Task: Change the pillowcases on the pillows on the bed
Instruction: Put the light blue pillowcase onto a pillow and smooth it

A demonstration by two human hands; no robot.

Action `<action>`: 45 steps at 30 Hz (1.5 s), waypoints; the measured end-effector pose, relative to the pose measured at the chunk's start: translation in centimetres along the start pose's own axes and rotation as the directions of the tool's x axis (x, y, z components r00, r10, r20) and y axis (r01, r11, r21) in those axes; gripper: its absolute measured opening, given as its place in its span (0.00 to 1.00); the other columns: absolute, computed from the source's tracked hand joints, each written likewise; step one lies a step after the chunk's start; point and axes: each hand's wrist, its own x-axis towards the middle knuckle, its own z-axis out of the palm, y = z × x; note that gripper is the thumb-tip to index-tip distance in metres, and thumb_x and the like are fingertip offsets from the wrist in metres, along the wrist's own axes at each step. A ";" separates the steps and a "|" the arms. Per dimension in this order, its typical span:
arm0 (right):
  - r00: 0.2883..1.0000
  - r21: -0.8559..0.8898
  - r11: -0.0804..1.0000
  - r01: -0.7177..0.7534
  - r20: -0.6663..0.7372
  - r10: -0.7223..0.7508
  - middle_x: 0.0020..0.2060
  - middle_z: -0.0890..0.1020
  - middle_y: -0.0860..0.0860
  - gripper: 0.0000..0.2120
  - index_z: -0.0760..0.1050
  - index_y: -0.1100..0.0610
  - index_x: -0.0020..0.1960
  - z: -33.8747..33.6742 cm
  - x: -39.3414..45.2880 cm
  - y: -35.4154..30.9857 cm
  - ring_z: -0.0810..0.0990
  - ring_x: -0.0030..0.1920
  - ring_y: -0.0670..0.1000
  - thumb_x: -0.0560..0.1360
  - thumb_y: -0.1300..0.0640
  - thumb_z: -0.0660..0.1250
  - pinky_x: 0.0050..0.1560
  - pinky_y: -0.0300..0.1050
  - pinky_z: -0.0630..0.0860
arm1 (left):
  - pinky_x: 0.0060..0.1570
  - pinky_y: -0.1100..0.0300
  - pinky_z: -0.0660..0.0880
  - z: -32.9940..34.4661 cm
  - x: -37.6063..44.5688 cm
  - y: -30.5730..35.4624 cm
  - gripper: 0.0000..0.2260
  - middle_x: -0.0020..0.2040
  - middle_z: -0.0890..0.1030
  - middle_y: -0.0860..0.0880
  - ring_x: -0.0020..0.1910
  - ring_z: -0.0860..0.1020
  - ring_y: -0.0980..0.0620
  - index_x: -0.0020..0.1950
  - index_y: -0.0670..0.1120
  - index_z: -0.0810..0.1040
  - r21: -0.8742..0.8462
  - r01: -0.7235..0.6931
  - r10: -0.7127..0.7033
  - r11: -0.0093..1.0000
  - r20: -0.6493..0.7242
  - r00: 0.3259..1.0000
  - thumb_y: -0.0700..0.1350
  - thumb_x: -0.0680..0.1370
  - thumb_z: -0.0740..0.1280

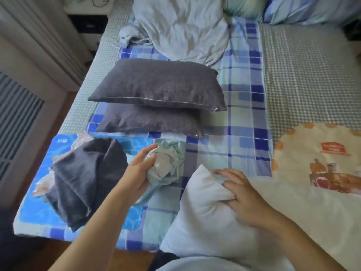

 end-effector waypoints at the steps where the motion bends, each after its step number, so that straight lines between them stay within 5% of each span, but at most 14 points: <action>1: 1.000 0.039 0.999 -0.023 0.021 0.022 0.60 0.74 0.36 0.09 0.79 0.50 0.54 -0.1 -0.5 -0.7 0.70 0.63 0.39 0.75 0.50 0.70 0.65 0.37 0.67 | 0.54 0.52 0.82 1.2 -0.4 0.3 0.16 0.62 0.81 0.40 0.55 0.82 0.45 0.68 0.49 0.77 0.061 -0.009 0.005 0.998 0.059 0.998 0.37 0.83 0.62; 4: 0.995 0.097 0.992 -0.084 0.061 0.078 0.44 0.77 0.44 0.07 0.72 0.50 0.47 -0.5 -0.7 -3.0 0.75 0.47 0.46 0.75 0.48 0.67 0.52 0.50 0.75 | 0.65 0.42 0.75 4.2 -1.2 0.5 0.18 0.64 0.80 0.44 0.63 0.79 0.42 0.68 0.59 0.76 0.355 -0.151 0.079 0.923 0.207 0.975 0.40 0.82 0.66; 6: 0.994 0.101 0.991 -0.089 0.069 0.082 0.49 0.79 0.44 0.09 0.72 0.42 0.55 -0.8 -0.6 -3.3 0.77 0.49 0.47 0.77 0.50 0.67 0.54 0.51 0.76 | 0.68 0.43 0.73 5.6 -1.4 0.3 0.20 0.63 0.81 0.51 0.64 0.79 0.47 0.68 0.64 0.75 0.526 -0.267 0.124 0.807 0.290 0.949 0.42 0.82 0.67; 10: 0.997 0.038 0.998 -0.045 0.062 0.042 0.69 0.75 0.42 0.31 0.58 0.24 0.72 -2.0 -0.7 -3.2 0.75 0.67 0.46 0.79 0.54 0.62 0.68 0.46 0.71 | 0.70 0.53 0.71 7.7 -1.5 0.4 0.24 0.62 0.81 0.60 0.64 0.78 0.57 0.66 0.69 0.75 0.608 -0.355 0.110 0.710 0.403 0.909 0.39 0.82 0.67; 15: 1.000 0.012 1.000 -0.008 -0.010 0.008 0.67 0.78 0.42 0.30 0.68 0.35 0.73 -1.5 -1.7 -2.5 0.75 0.66 0.45 0.78 0.62 0.62 0.67 0.34 0.66 | 0.69 0.57 0.71 7.6 -0.8 1.2 0.31 0.63 0.78 0.62 0.63 0.77 0.61 0.67 0.75 0.70 0.720 -0.403 0.059 0.565 0.453 0.890 0.37 0.81 0.66; 20: 0.999 0.017 0.999 0.036 -0.017 -0.035 0.63 0.79 0.42 0.30 0.67 0.35 0.73 -0.9 -2.2 -2.1 0.76 0.62 0.46 0.76 0.60 0.61 0.67 0.43 0.68 | 0.70 0.57 0.69 7.3 -1.1 1.3 0.30 0.69 0.74 0.58 0.67 0.73 0.55 0.75 0.69 0.60 0.837 -0.430 0.011 0.337 0.454 0.891 0.40 0.83 0.64; 23: 1.000 0.048 0.998 0.030 0.007 -0.030 0.67 0.76 0.40 0.31 0.63 0.32 0.74 -1.1 -2.2 -2.1 0.74 0.65 0.43 0.78 0.57 0.65 0.68 0.40 0.68 | 0.73 0.56 0.65 7.5 -1.7 1.1 0.32 0.73 0.70 0.61 0.71 0.70 0.58 0.74 0.73 0.60 0.831 -0.459 -0.049 0.314 0.497 0.866 0.42 0.81 0.65; 26: 0.999 0.093 0.996 -0.012 0.045 0.008 0.71 0.72 0.38 0.33 0.59 0.33 0.75 -1.4 -1.9 -2.3 0.72 0.69 0.43 0.75 0.51 0.66 0.69 0.44 0.70 | 0.74 0.63 0.59 8.0 -3.4 0.8 0.40 0.76 0.64 0.66 0.74 0.62 0.68 0.76 0.72 0.59 0.794 -0.434 -0.188 0.426 0.547 0.816 0.37 0.72 0.63; 29: 0.995 0.132 0.987 -0.095 0.054 0.089 0.71 0.71 0.40 0.36 0.56 0.37 0.77 -1.3 -1.9 -2.4 0.72 0.67 0.45 0.74 0.51 0.68 0.67 0.43 0.70 | 0.78 0.58 0.56 7.7 -4.8 0.9 0.46 0.79 0.58 0.63 0.78 0.56 0.64 0.77 0.72 0.54 0.788 -0.433 -0.250 0.438 0.569 0.783 0.33 0.69 0.58; 32: 0.984 0.299 0.940 -0.165 -0.008 0.175 0.69 0.72 0.39 0.37 0.54 0.39 0.78 -0.7 -2.0 -2.2 0.72 0.68 0.44 0.77 0.46 0.71 0.70 0.45 0.68 | 0.77 0.51 0.61 7.8 -5.6 1.3 0.46 0.79 0.62 0.56 0.76 0.64 0.53 0.77 0.74 0.43 0.792 -0.528 -0.228 0.308 0.600 0.767 0.29 0.76 0.53; 34: 0.978 0.357 0.919 -0.168 -0.058 0.201 0.70 0.71 0.39 0.40 0.51 0.37 0.79 -0.5 -1.9 -2.1 0.69 0.69 0.42 0.76 0.44 0.71 0.71 0.45 0.65 | 0.70 0.52 0.70 8.3 -5.7 0.9 0.45 0.72 0.73 0.50 0.66 0.75 0.49 0.76 0.74 0.41 0.781 -0.587 -0.192 0.212 0.623 0.758 0.31 0.78 0.54; 38: 0.982 0.399 0.909 -0.118 -0.090 0.167 0.72 0.70 0.39 0.40 0.52 0.31 0.77 -0.2 -1.4 -2.1 0.70 0.71 0.41 0.75 0.47 0.73 0.72 0.47 0.67 | 0.43 0.55 0.72 10.0 -6.1 -1.5 0.31 0.49 0.81 0.45 0.43 0.79 0.42 0.71 0.62 0.55 0.791 -0.592 0.120 -0.154 0.610 0.783 0.40 0.75 0.63; 42: 0.990 0.532 0.841 -0.099 -0.031 0.136 0.71 0.73 0.39 0.32 0.66 0.42 0.76 -0.7 -1.9 -1.1 0.71 0.70 0.40 0.78 0.64 0.68 0.73 0.45 0.68 | 0.44 0.50 0.75 11.3 -5.8 -6.2 0.17 0.44 0.71 0.51 0.46 0.70 0.45 0.48 0.49 0.66 0.693 -0.702 0.300 -0.163 0.713 0.634 0.45 0.61 0.66; 45: 0.962 0.767 0.596 -0.237 0.098 0.256 0.64 0.81 0.46 0.25 0.74 0.45 0.70 -2.3 -2.9 -0.6 0.78 0.64 0.47 0.79 0.67 0.59 0.61 0.42 0.75 | 0.53 0.45 0.75 11.2 -5.6 -9.4 0.17 0.52 0.71 0.53 0.56 0.70 0.42 0.52 0.52 0.70 0.566 -0.794 0.161 -0.222 0.824 0.543 0.46 0.65 0.66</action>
